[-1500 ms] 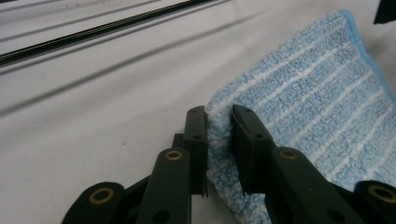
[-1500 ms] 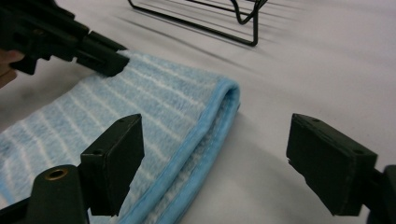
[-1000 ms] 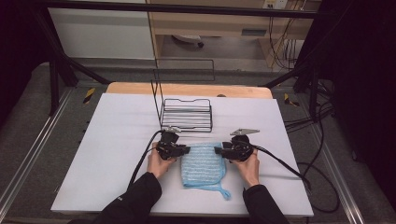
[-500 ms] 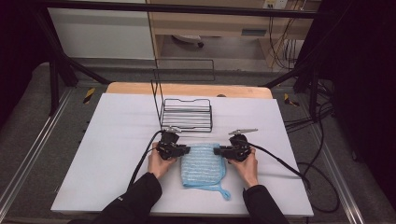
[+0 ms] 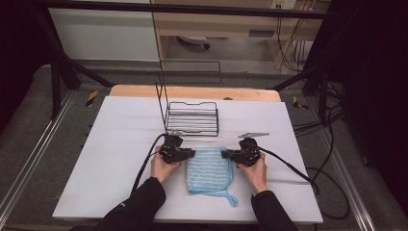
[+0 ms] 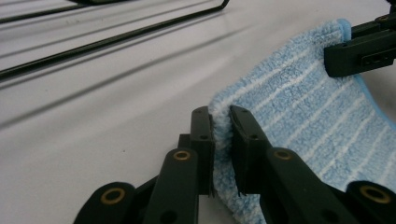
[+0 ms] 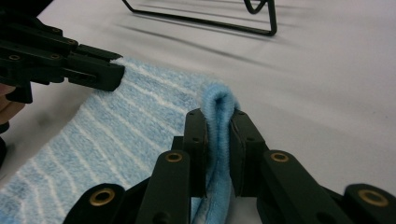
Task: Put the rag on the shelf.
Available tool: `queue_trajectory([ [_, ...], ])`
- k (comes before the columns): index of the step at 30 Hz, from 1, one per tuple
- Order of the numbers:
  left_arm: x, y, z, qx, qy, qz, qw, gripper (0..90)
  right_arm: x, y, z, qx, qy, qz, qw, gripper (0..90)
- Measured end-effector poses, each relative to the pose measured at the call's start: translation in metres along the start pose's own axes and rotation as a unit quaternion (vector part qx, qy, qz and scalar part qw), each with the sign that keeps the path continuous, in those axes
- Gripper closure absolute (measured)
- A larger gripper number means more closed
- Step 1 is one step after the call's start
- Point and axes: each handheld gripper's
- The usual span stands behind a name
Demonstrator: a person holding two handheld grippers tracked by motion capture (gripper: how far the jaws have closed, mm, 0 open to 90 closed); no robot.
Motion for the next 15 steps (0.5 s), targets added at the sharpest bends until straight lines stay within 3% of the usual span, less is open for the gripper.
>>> queue_trajectory([
  [7, -0.015, -0.002, 0.002, 0.002, -0.034, -0.016, 0.9993, 79.5, -0.013, 0.005, 0.001, -0.004, -0.028, 0.009, 0.9996, 79.6],
  [15, -0.031, -0.009, 0.006, 0.013, -0.060, -0.016, 0.9980, 79.3, -0.028, 0.013, 0.003, -0.014, -0.061, 0.015, 0.9979, 79.7],
])
Point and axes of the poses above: each handheld gripper's, and its own axes: x roughly forward along the jaws, z roughly out of its top, y roughly to its left, and after that the axes turned 10 degrees about y, right-handed
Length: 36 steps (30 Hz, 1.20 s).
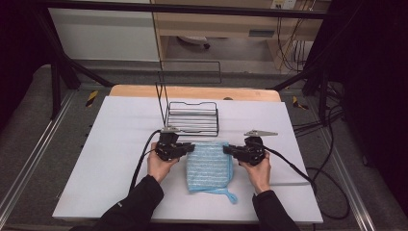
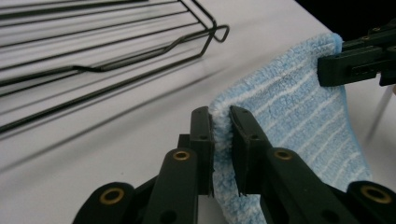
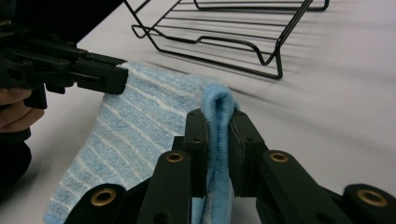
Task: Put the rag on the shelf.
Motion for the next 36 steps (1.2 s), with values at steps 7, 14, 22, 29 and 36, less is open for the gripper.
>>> queue_trajectory([
  [7, -0.013, -0.012, 0.005, 0.019, -0.026, 0.009, 0.9994, 79.3, -0.015, 0.006, 0.004, -0.017, -0.030, -0.004, 0.9994, 80.2],
  [14, -0.025, -0.017, 0.008, 0.026, -0.051, 0.007, 0.9983, 79.3, -0.025, 0.013, 0.007, -0.029, -0.056, -0.001, 0.9980, 80.4],
  [22, -0.034, -0.025, 0.011, 0.039, -0.071, 0.010, 0.9967, 79.4, -0.036, 0.021, 0.011, -0.042, -0.077, -0.008, 0.9961, 80.6],
  [29, -0.045, -0.030, 0.013, 0.046, -0.088, 0.007, 0.9951, 79.4, -0.046, 0.028, 0.015, -0.056, -0.092, -0.010, 0.9941, 80.8],
  [36, -0.056, -0.036, 0.016, 0.053, -0.105, 0.008, 0.9930, 79.5, -0.056, 0.039, 0.018, -0.070, -0.111, -0.013, 0.9913, 81.0],
])
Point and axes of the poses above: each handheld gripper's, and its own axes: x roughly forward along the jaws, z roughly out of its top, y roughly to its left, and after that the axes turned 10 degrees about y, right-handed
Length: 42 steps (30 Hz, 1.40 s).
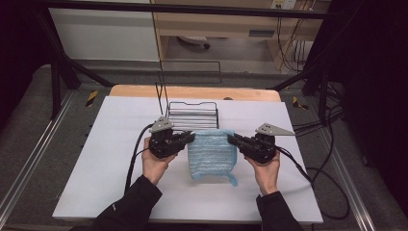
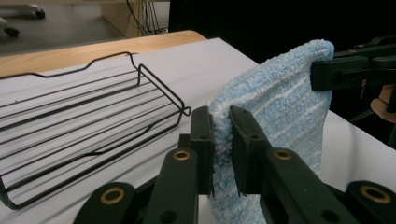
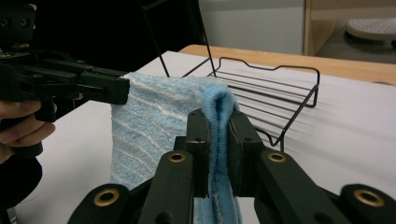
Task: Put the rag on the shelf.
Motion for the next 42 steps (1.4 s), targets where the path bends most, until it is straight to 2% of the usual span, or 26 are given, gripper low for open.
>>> queue_trajectory([
  [12, -0.018, -0.006, 0.011, 0.011, -0.037, 0.006, 0.9992, 79.6, -0.013, 0.017, 0.013, -0.023, -0.037, -0.009, 0.9990, 81.1],
  [16, -0.024, -0.006, 0.015, 0.008, -0.054, 0.007, 0.9985, 79.7, -0.017, 0.024, 0.021, -0.029, -0.052, -0.014, 0.9981, 81.2],
  [22, -0.033, -0.006, 0.025, 0.006, -0.081, 0.014, 0.9966, 79.9, -0.018, 0.033, 0.034, -0.038, -0.083, -0.022, 0.9956, 81.3],
  [28, -0.042, -0.007, 0.034, 0.008, -0.102, 0.023, 0.9945, 80.0, -0.018, 0.038, 0.042, -0.045, -0.100, -0.027, 0.9936, 81.4],
  [42, -0.063, -0.005, 0.052, 0.011, -0.151, 0.034, 0.9879, 80.0, -0.017, 0.051, 0.064, -0.062, -0.149, -0.038, 0.9862, 81.3],
])
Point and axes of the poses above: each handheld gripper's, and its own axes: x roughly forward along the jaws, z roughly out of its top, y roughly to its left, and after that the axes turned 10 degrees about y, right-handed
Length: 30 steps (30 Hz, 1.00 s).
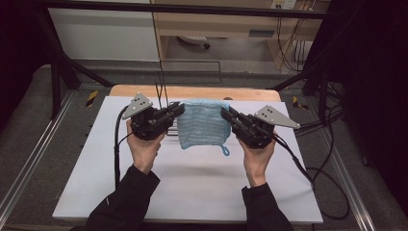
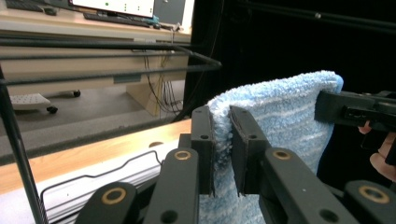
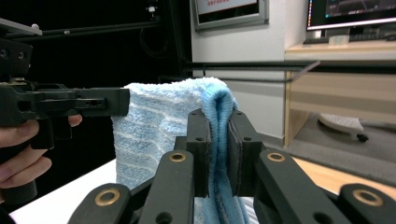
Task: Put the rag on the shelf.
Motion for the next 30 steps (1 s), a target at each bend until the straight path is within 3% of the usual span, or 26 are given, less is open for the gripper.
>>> queue_trajectory([
  [30, -0.027, 0.013, 0.053, 0.002, -0.074, 0.018, 0.9971, 80.3, 0.019, 0.017, 0.066, -0.039, -0.043, -0.017, 0.9981, 81.5],
])
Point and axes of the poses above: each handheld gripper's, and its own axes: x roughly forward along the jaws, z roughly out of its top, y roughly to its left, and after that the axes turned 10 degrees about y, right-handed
